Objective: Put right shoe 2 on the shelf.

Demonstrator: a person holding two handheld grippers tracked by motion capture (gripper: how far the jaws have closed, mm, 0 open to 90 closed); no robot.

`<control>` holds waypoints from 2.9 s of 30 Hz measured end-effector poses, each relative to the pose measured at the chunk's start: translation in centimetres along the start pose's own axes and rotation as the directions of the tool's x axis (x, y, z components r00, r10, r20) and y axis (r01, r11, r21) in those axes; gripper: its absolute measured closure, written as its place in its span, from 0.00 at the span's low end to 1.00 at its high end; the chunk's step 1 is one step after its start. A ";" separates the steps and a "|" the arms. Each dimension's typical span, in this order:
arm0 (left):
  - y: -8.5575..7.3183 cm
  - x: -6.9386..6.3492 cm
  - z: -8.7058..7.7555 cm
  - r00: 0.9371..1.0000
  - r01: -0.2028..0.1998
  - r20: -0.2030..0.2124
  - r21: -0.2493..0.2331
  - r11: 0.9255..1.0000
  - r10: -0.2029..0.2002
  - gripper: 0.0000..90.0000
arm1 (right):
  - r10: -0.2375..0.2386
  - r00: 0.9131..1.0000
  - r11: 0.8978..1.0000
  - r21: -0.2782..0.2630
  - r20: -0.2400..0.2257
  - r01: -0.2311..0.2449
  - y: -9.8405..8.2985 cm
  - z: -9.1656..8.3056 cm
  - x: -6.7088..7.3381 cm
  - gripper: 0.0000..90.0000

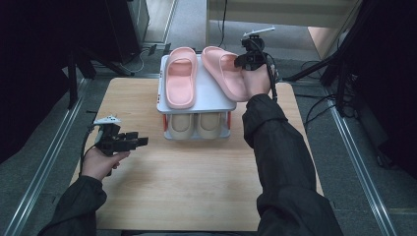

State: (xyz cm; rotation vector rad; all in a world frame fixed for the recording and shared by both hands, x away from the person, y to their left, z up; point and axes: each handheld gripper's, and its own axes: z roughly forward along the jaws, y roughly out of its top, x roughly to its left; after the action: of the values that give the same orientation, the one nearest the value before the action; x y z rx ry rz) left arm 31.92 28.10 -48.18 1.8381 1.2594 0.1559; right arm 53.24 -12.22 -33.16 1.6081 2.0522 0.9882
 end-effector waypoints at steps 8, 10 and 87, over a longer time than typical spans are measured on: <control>0.0 -0.2 0.2 1.000 -0.003 0.012 0.007 1.000 0.003 0.43 | 0.007 1.000 1.000 -0.006 0.014 -0.007 0.1 0.9 1.7 0.81; 0.0 -0.1 0.1 1.000 -0.003 0.012 0.006 1.000 0.003 0.43 | -0.003 1.000 1.000 -0.004 0.009 0.003 0.0 1.0 1.9 0.80; 1.7 -0.1 3.3 0.999 -0.035 0.009 0.056 0.998 0.034 0.43 | -0.270 0.912 0.957 -0.187 -0.308 0.221 -12.7 -6.9 -0.3 0.72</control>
State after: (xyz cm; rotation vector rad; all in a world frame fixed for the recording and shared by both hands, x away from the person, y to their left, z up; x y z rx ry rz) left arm 34.83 25.98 -48.92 1.9071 1.2378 0.1331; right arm 39.92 -16.03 -37.36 1.1321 2.2628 1.3513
